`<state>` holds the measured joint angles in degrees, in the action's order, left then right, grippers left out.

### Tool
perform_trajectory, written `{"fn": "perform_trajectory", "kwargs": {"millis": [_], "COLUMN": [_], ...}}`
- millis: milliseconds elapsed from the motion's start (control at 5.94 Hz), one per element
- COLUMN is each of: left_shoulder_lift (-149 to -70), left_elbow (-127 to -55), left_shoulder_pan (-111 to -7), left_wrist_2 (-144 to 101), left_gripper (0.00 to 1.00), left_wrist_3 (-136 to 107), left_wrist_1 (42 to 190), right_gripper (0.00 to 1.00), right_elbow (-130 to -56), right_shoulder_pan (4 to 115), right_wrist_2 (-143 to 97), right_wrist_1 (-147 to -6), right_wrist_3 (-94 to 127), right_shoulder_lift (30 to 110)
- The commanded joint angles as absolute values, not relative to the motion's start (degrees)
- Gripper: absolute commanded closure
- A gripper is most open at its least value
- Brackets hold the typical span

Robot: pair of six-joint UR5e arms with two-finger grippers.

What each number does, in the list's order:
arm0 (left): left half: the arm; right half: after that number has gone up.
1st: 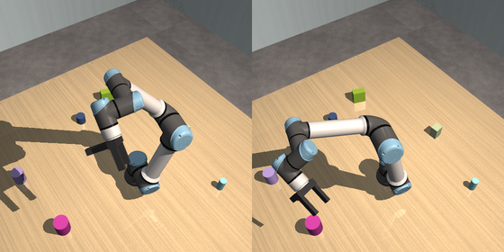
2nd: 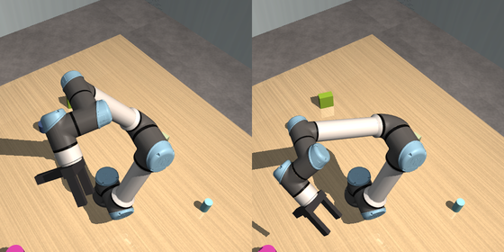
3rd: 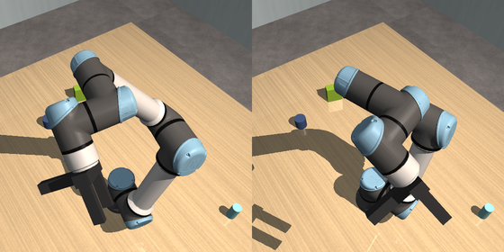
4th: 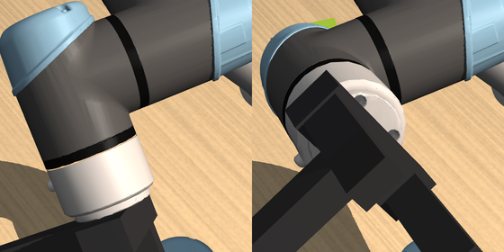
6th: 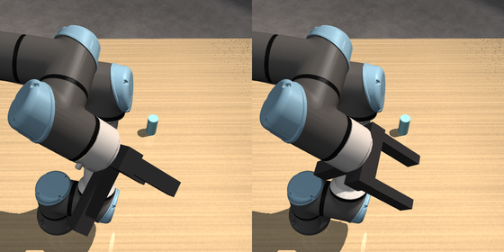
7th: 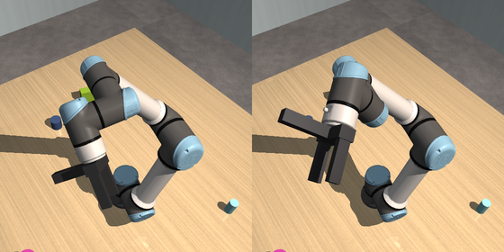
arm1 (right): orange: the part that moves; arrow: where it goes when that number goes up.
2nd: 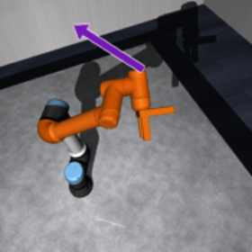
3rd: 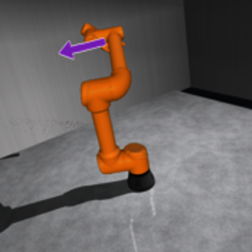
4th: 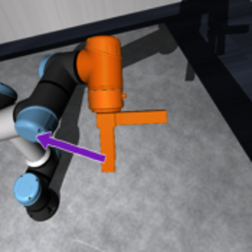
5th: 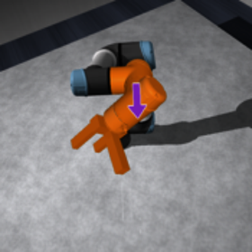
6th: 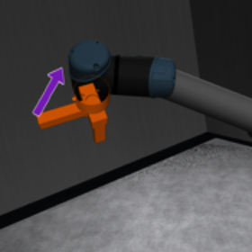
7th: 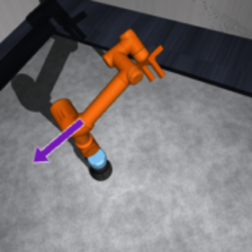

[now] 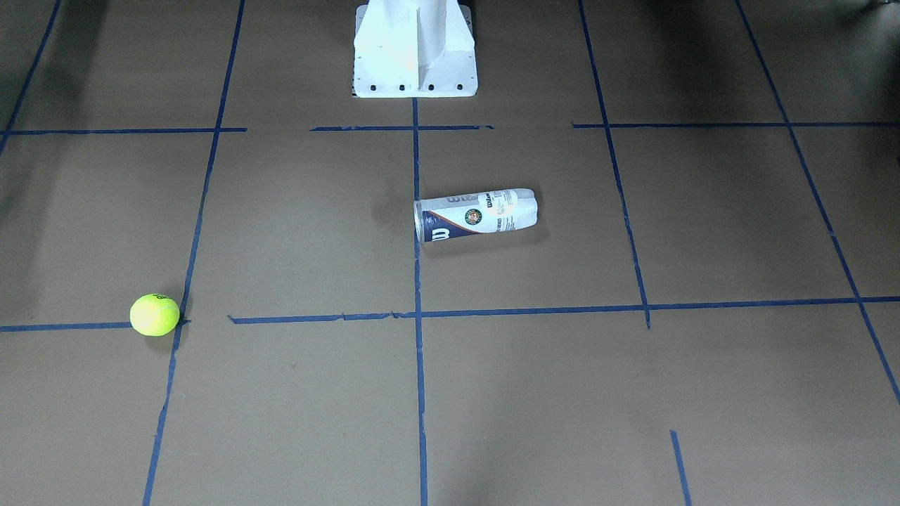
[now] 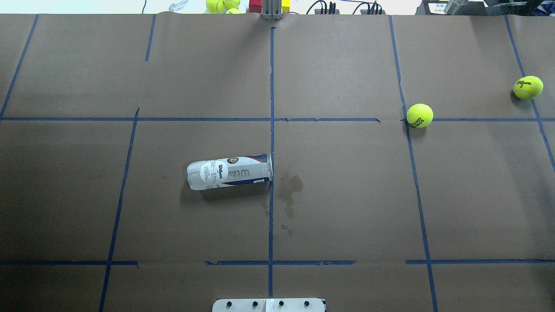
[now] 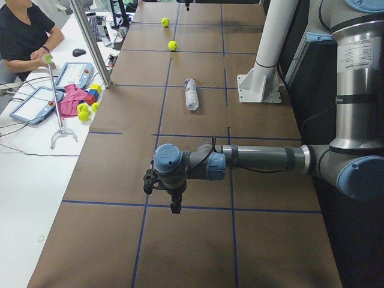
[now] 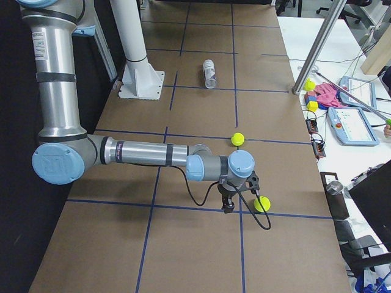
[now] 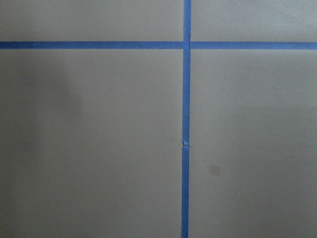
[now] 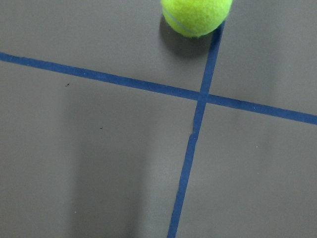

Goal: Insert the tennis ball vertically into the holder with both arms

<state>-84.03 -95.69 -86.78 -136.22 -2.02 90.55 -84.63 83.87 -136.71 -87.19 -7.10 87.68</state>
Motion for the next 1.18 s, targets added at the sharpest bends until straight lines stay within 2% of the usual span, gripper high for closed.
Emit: {"fn": "perform_trajectory", "kwargs": {"millis": [0, 1011], "left_shoulder_lift": [-84.8, -84.6], "left_elbow": [-96.1, -99.7], "left_shoulder_pan": [-86.7, -86.7], "left_wrist_2": [-135.7, -136.1], "left_gripper": [0.0, 0.0], "left_wrist_3": [-2.1, -2.3], "left_wrist_1": [90.4, 91.1], "right_gripper": [0.0, 0.0], "right_elbow": [-84.6, -85.6], "right_shoulder_pan": [83.9, 86.2], "right_wrist_2": [-136.7, -136.7], "right_wrist_1": [-87.2, -87.1], "right_wrist_3": [-7.1, -7.5], "right_shoulder_lift": [87.8, 89.6]}}
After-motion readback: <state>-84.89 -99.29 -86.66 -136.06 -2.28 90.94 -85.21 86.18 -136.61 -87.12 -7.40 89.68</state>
